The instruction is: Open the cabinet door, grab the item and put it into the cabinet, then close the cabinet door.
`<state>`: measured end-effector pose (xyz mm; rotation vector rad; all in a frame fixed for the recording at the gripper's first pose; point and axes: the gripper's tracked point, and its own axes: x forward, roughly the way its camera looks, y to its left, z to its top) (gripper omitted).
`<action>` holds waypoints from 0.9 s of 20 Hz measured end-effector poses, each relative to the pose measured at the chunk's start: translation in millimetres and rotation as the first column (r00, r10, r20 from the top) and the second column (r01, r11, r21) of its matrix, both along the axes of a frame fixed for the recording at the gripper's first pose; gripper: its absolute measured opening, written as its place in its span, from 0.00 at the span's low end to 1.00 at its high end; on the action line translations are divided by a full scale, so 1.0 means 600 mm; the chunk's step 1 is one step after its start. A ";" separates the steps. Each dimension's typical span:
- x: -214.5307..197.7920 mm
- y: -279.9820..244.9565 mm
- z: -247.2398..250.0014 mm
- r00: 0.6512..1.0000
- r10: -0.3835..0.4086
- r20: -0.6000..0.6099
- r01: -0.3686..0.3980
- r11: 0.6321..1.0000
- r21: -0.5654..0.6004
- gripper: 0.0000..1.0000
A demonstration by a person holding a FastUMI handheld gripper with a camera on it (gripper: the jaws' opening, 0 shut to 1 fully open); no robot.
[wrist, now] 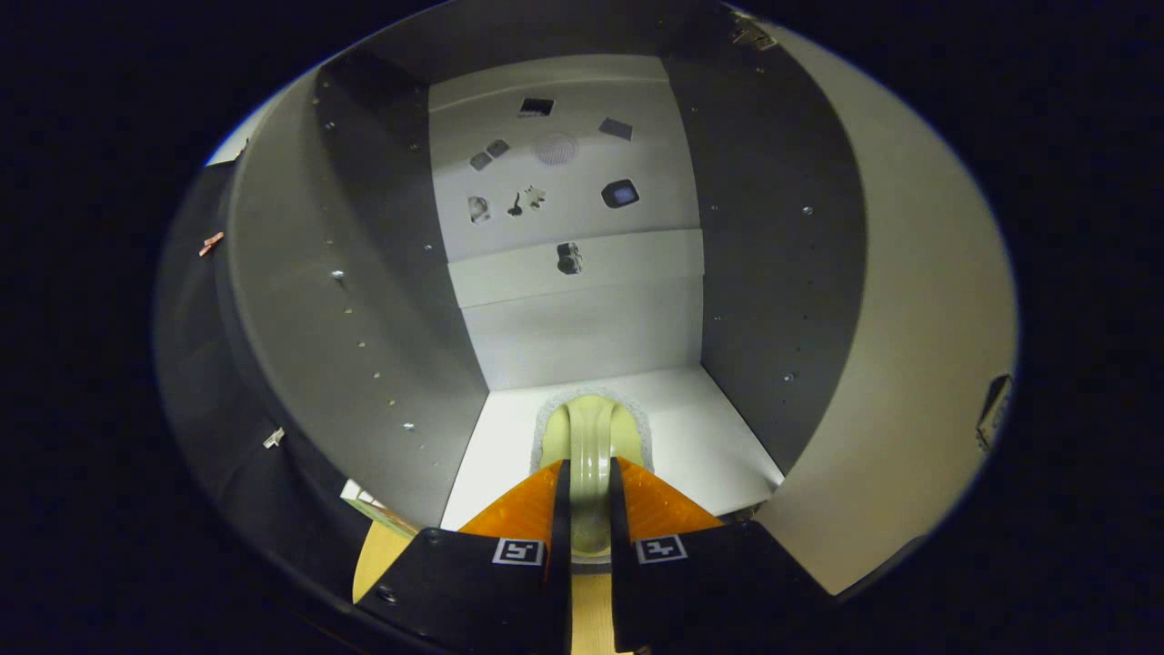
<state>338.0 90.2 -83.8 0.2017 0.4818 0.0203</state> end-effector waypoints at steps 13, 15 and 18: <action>0.154 -0.027 -0.120 0.992 -0.089 -0.091 0.087 0.996 -0.026 0.22; 0.159 -0.025 -0.133 0.990 -0.091 -0.109 0.090 0.996 -0.019 0.24; 0.162 -0.025 -0.137 0.990 -0.091 -0.112 0.090 0.996 -0.016 0.40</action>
